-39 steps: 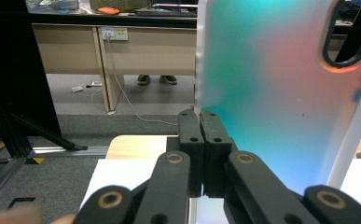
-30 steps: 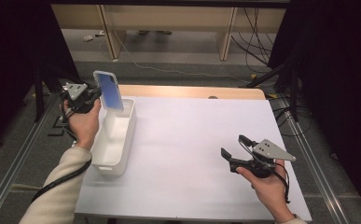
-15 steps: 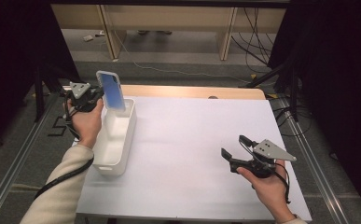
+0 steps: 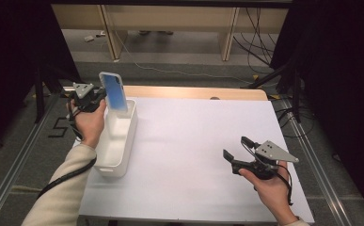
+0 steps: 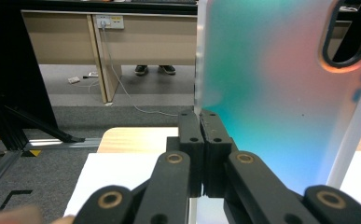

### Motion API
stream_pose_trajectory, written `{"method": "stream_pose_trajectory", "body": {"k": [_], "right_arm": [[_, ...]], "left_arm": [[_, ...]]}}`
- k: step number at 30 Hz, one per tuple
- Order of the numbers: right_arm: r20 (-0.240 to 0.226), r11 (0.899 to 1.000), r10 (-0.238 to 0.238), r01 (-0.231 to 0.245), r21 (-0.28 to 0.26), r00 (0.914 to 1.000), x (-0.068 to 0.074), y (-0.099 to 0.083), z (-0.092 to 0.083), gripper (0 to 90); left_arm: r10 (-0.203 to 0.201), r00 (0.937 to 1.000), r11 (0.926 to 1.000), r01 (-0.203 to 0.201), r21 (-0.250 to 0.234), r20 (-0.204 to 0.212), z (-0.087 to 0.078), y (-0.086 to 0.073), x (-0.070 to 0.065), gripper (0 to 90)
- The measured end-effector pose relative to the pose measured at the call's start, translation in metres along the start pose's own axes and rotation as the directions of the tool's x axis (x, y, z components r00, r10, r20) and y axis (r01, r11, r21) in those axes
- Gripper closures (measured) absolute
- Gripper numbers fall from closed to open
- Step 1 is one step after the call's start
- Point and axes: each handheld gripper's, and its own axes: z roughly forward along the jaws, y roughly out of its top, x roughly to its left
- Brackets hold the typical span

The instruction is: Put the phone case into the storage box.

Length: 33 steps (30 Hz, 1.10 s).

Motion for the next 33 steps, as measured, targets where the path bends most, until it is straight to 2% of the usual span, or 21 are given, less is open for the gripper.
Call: {"method": "stream_pose_trajectory", "body": {"k": [1, 3, 5, 6, 11, 12, 15, 23, 24, 25, 27, 28, 33], "right_arm": [[0.000, 1.000, -0.002, 0.002, 0.023, 1.0000, 0.000, 0.001, -0.002, 18.3], [0.005, 1.000, -0.002, 0.002, -0.008, 1.0000, 0.000, 0.000, 0.001, 18.4], [0.002, 1.000, 0.012, -0.012, -0.001, 0.9999, 0.000, 0.000, 0.000, 18.4], [0.003, 1.000, 0.001, 0.000, -0.007, 1.0000, 0.000, 0.000, 0.001, 18.4], [-0.003, 1.000, 0.010, -0.010, -0.001, 0.9999, 0.000, 0.000, 0.001, 18.5], [-0.001, 1.000, -0.002, 0.002, -0.005, 1.0000, 0.000, -0.001, 0.001, 18.4], [-0.003, 1.000, 0.009, -0.009, 0.000, 1.0000, 0.000, 0.000, 0.001, 18.5], [-0.001, 1.000, 0.000, 0.000, -0.004, 1.0000, 0.000, -0.001, 0.001, 18.6], [-0.003, 1.000, 0.011, -0.011, 0.000, 0.9999, 0.001, 0.000, 0.001, 18.6], [-0.001, 1.000, 0.000, 0.000, -0.007, 1.0000, 0.000, 0.000, 0.001, 18.6], [-0.004, 1.000, 0.010, -0.010, 0.000, 0.9999, 0.000, 0.000, 0.001, 18.7], [-0.001, 1.000, -0.002, 0.002, -0.005, 1.0000, 0.000, -0.001, 0.001, 18.7], [-0.001, 1.000, 0.001, -0.001, -0.003, 1.0000, 0.000, -0.001, 0.001, 18.8]], "left_arm": [[0.001, 1.0000, 1.0000, -0.001, 0.000, 0.001, 0.000, 0.000, 0.000, 88.6], [0.002, 1.0000, 1.0000, -0.002, 0.000, 0.002, 0.001, 0.001, 0.000, 88.6], [0.002, 1.0000, 1.0000, -0.002, 0.000, 0.003, 0.002, 0.001, 0.000, 88.6], [0.001, 1.0000, 1.0000, -0.001, 0.002, 0.000, 0.002, 0.001, 0.000, 88.6], [0.003, 1.0000, 1.0000, -0.003, 0.007, 0.001, 0.004, 0.000, -0.001, 88.6], [0.004, 1.0000, 1.0000, -0.004, 0.008, 0.002, 0.005, 0.000, -0.002, 88.6], [0.006, 1.0000, 0.9999, -0.006, 0.008, 0.002, 0.006, -0.001, -0.002, 88.6], [0.009, 0.9999, 0.9999, -0.009, 0.014, -0.004, 0.011, -0.001, -0.003, 88.6], [0.011, 0.9999, 0.9998, -0.011, 0.016, -0.003, 0.012, -0.001, -0.004, 88.6], [0.014, 0.9999, 0.9998, -0.014, 0.016, -0.005, 0.013, -0.001, -0.004, 88.5], [0.016, 0.9999, 0.9997, -0.016, 0.016, -0.006, 0.015, 0.000, -0.003, 88.5], [0.014, 0.9999, 0.9998, -0.014, 0.015, -0.005, 0.015, 0.000, -0.003, 88.5], [0.025, 0.9997, 0.9995, -0.025, 0.021, -0.004, 0.019, 0.001, -0.004, 88.6]]}}
